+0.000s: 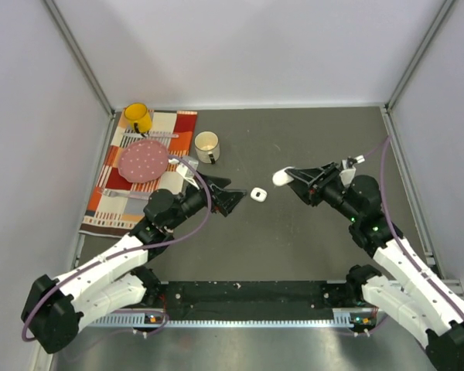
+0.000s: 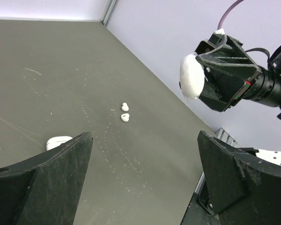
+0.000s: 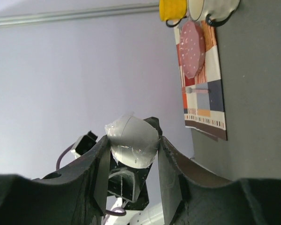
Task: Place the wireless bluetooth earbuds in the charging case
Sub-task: Pass from the right arm to the left
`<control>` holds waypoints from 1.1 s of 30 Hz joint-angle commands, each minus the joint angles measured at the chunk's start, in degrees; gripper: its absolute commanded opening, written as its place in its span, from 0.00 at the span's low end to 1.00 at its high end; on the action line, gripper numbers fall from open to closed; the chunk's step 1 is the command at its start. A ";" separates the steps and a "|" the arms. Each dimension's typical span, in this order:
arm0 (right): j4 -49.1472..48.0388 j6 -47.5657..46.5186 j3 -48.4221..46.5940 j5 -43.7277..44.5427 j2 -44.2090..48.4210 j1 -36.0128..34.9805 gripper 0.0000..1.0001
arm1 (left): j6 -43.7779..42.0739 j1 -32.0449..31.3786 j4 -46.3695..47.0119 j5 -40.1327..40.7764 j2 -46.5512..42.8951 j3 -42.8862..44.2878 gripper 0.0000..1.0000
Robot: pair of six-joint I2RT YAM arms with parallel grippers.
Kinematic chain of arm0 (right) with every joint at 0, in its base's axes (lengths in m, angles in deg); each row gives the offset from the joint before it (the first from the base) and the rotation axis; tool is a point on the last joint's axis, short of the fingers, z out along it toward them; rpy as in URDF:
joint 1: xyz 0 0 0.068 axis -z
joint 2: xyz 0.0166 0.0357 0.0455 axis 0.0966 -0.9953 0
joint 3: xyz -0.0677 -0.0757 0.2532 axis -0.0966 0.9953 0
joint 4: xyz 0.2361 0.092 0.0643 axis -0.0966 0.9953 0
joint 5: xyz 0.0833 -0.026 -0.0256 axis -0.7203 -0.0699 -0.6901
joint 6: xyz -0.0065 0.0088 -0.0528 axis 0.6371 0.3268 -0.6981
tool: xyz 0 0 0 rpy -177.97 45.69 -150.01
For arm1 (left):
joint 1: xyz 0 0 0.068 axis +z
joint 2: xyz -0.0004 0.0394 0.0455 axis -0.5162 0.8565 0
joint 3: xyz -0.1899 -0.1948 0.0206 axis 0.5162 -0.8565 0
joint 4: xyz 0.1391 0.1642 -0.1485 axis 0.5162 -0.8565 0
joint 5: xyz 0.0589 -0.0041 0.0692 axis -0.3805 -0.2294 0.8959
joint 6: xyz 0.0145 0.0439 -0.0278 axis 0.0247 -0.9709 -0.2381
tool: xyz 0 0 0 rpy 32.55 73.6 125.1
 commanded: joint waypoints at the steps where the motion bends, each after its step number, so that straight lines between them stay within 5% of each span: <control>1: -8.89 2.74 0.63 4.67 -1.61 -4.34 0.00 | 1.54 -1.75 7.28 0.80 1.46 2.36 0.99; 17: -12.85 4.59 -0.25 4.50 -5.93 -8.40 0.00 | 5.50 -7.47 20.11 2.73 14.29 5.26 0.92; 33: -11.01 4.85 -0.78 3.53 -5.93 -8.84 0.00 | 5.50 -10.02 24.85 5.98 21.50 8.07 0.57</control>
